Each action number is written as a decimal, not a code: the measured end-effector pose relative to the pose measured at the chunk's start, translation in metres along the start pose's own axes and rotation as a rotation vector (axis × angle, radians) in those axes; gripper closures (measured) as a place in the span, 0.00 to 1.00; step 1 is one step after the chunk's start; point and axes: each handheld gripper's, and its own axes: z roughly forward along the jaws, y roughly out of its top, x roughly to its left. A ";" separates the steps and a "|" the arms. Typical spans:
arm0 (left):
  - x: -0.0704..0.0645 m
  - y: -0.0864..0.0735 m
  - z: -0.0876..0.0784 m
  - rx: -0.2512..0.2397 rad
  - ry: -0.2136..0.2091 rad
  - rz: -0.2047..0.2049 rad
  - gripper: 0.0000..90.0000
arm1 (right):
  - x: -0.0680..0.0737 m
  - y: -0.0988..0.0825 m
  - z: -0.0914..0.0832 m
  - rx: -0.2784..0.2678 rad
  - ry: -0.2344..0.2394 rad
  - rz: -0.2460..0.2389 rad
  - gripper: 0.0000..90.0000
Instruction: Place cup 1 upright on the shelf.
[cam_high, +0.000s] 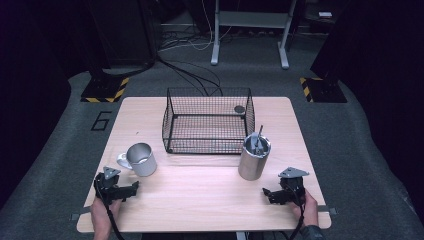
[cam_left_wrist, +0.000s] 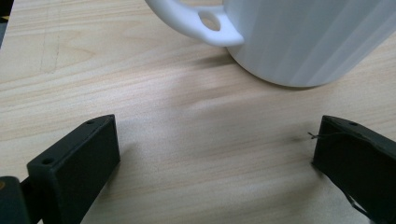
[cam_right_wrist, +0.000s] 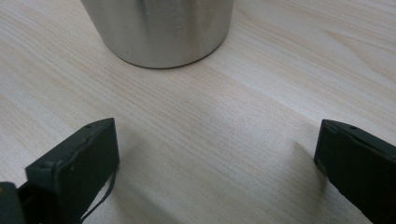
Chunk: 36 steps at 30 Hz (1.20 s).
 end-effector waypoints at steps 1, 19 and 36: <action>0.000 0.000 0.000 0.002 0.000 -0.002 0.00 | -0.001 -0.001 -0.001 0.001 0.000 -0.002 0.00; 0.000 0.002 0.002 0.003 -0.009 0.000 0.00 | 0.004 -0.005 -0.005 -0.005 -0.038 0.035 0.00; 0.000 0.002 0.003 0.002 -0.009 0.000 0.00 | 0.012 0.017 -0.028 0.019 0.010 0.146 0.00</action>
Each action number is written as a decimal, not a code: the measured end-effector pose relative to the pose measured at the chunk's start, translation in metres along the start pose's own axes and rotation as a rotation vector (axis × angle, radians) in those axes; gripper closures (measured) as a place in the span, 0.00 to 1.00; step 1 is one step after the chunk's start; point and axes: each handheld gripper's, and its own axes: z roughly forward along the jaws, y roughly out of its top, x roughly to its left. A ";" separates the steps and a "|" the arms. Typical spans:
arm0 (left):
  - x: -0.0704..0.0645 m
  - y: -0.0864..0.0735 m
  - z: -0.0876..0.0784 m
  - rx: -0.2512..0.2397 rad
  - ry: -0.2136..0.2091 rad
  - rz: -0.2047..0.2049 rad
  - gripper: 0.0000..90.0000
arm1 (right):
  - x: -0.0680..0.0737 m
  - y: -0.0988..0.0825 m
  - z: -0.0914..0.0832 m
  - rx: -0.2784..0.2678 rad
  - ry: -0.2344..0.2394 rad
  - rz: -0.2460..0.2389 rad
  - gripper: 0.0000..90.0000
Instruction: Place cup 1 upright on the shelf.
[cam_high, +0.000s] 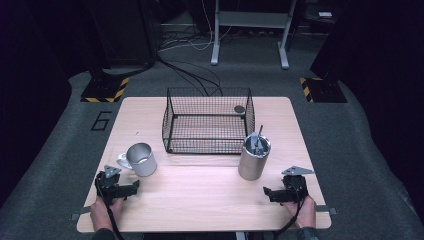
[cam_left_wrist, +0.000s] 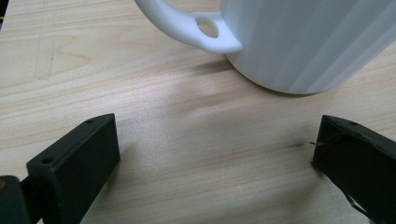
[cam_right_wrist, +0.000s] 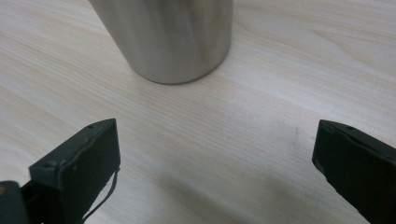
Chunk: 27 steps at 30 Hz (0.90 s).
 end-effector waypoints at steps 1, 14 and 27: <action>0.000 0.000 0.000 0.000 0.000 0.000 0.00 | 0.001 0.002 -0.002 -0.007 -0.002 -0.002 0.00; 0.000 -0.001 -0.001 -0.001 0.005 0.001 0.00 | 0.000 0.015 -0.034 -0.052 0.022 0.054 0.00; -0.001 0.000 0.000 -0.002 0.005 0.001 0.00 | 0.011 0.048 -0.056 -0.106 0.013 0.014 0.00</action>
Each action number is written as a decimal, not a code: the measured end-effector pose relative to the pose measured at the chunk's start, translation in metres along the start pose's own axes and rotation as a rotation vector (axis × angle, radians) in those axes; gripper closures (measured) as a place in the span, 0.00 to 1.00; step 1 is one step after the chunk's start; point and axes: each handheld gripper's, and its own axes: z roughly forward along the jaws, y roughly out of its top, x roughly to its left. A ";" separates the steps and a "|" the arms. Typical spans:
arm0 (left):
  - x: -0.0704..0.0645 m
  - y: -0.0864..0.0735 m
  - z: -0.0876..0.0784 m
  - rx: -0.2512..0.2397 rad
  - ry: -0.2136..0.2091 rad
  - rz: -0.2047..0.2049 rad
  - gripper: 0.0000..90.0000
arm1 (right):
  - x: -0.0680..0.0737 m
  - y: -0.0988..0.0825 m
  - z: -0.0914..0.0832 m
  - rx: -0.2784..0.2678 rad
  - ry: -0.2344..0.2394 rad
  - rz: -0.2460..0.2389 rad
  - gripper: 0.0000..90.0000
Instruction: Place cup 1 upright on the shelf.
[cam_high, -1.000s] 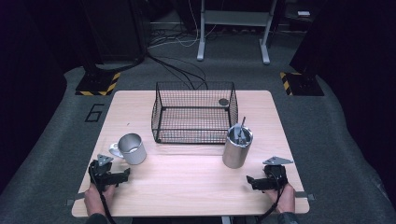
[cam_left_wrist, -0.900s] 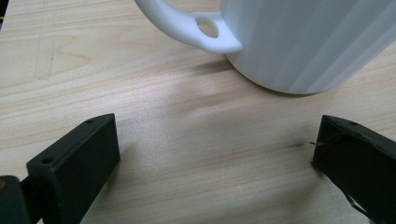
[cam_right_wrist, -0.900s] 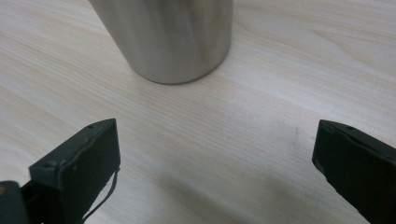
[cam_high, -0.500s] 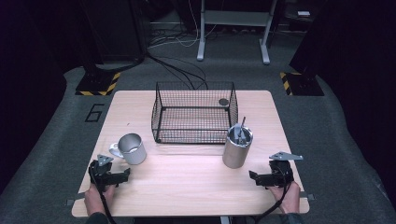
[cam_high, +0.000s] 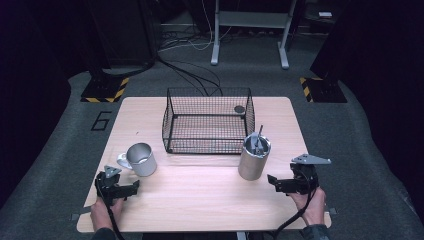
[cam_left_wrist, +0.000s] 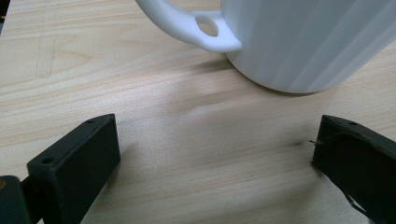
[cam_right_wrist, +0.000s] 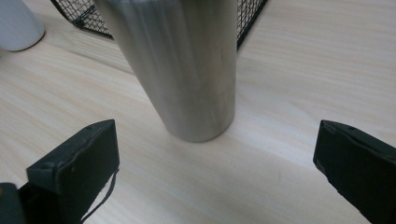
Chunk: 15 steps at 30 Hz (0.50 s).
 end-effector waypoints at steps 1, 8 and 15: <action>0.000 0.000 0.000 0.000 0.001 0.000 0.00 | 0.001 0.004 0.001 -0.004 0.002 -0.007 0.00; 0.000 0.000 0.000 0.000 0.000 0.000 0.00 | 0.012 0.030 0.012 -0.005 0.026 -0.040 0.00; 0.000 0.000 0.000 0.000 0.001 0.001 0.00 | 0.021 0.044 0.028 -0.006 0.025 -0.051 0.00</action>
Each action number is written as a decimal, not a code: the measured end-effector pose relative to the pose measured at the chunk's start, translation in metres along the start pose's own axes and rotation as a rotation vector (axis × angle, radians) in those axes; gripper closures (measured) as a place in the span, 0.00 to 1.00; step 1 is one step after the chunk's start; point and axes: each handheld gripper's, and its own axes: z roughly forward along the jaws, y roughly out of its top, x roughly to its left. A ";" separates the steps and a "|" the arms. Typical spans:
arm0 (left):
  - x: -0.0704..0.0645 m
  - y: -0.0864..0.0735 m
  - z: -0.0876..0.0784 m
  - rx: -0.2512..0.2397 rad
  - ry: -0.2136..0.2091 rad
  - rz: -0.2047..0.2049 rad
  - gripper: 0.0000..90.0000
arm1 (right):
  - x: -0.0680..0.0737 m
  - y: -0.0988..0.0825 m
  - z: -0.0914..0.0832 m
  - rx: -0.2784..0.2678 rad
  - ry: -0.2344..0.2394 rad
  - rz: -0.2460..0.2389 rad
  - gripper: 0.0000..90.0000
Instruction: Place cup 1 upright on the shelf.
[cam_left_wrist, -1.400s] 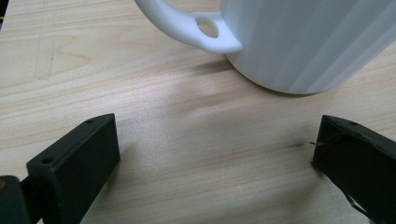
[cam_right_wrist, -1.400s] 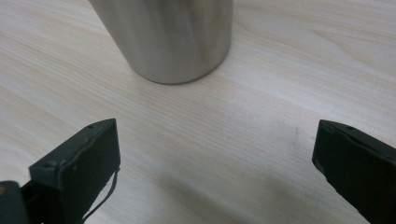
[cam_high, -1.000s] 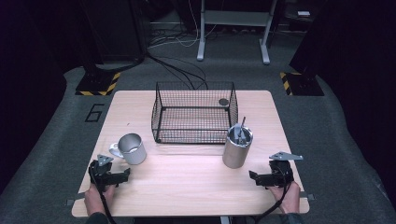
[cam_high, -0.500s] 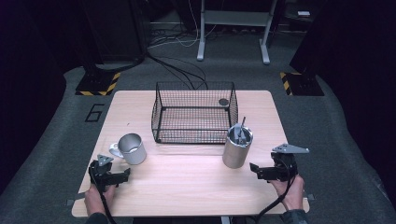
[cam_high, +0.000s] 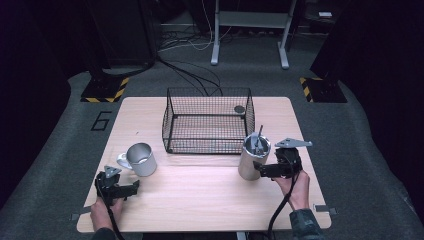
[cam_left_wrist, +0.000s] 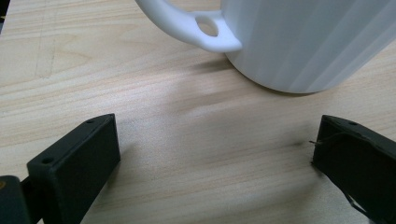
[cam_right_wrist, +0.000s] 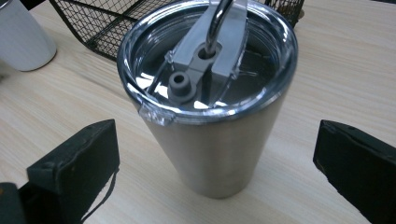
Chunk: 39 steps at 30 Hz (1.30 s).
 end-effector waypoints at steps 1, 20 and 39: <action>0.000 0.000 0.000 0.000 -0.001 -0.001 0.00 | 0.002 0.002 0.002 -0.002 0.000 0.006 0.00; 0.000 0.000 0.001 -0.006 0.002 0.000 0.01 | 0.009 0.017 0.031 -0.025 -0.038 -0.008 0.02; -0.001 0.000 0.001 -0.009 0.001 -0.011 0.01 | 0.014 0.016 0.027 -0.027 -0.076 -0.033 0.04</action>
